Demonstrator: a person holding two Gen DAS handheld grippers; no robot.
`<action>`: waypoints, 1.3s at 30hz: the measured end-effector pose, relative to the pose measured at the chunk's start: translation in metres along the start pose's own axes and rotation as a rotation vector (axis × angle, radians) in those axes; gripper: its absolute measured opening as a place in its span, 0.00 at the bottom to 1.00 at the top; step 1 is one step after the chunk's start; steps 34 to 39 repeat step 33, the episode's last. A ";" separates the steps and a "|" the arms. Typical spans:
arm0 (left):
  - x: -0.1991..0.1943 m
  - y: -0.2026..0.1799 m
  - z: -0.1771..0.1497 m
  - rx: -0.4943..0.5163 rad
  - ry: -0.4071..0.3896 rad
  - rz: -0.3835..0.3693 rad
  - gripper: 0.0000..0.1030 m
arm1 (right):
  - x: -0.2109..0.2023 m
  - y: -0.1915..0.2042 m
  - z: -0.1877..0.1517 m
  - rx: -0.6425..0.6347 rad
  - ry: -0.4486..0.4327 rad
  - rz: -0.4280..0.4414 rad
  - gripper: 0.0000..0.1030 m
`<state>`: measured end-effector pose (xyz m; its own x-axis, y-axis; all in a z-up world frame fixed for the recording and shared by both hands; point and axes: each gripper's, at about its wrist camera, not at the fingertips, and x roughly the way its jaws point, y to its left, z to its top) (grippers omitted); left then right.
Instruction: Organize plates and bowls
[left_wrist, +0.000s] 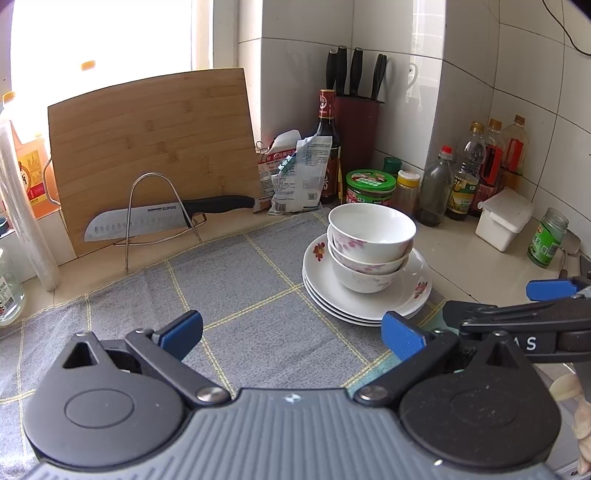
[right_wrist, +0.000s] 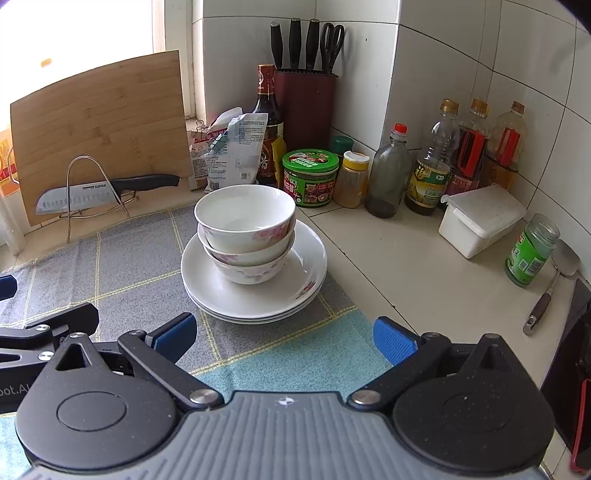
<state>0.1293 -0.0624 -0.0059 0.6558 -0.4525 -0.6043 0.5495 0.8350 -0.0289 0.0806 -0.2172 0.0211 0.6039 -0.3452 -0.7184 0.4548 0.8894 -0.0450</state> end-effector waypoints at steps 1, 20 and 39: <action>0.000 0.000 0.000 -0.002 0.000 0.002 0.99 | 0.000 0.000 0.000 -0.001 0.000 0.002 1.00; 0.001 -0.001 0.003 -0.007 -0.001 -0.003 0.99 | -0.001 -0.002 0.003 -0.004 -0.001 -0.013 1.00; 0.001 -0.002 0.003 -0.003 0.001 -0.003 0.99 | -0.001 -0.002 0.003 -0.004 -0.001 -0.019 1.00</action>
